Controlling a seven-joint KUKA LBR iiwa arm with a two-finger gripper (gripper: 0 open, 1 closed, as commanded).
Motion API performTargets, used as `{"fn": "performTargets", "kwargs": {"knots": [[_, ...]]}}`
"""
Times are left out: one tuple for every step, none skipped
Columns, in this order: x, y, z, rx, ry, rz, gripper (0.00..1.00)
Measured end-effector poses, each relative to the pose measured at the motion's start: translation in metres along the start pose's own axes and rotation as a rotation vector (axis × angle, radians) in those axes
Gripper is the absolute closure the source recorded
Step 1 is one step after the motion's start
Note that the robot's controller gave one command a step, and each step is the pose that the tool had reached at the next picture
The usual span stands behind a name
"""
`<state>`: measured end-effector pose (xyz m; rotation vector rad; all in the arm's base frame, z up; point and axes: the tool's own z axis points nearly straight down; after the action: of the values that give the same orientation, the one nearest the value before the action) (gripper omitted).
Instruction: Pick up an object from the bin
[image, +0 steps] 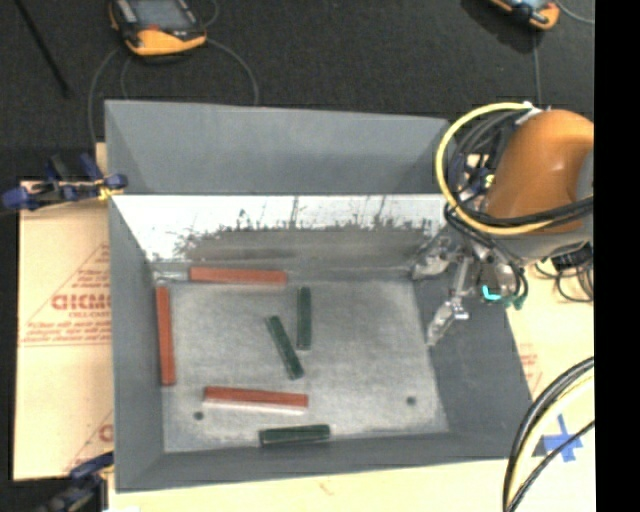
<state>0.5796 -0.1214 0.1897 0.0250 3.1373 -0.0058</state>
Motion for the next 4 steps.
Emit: {"fn": "performTargets", "kwargs": {"knots": [[0.011, 0.064, -0.002, -0.004, 0.001, 0.006, 0.00], [0.020, 0.088, 0.029, -0.007, -0.005, -0.041, 0.00], [0.006, 0.102, 0.051, -0.001, 0.002, -0.022, 0.00], [0.003, 0.132, 0.077, -0.005, -0.002, -0.020, 0.00]]}}
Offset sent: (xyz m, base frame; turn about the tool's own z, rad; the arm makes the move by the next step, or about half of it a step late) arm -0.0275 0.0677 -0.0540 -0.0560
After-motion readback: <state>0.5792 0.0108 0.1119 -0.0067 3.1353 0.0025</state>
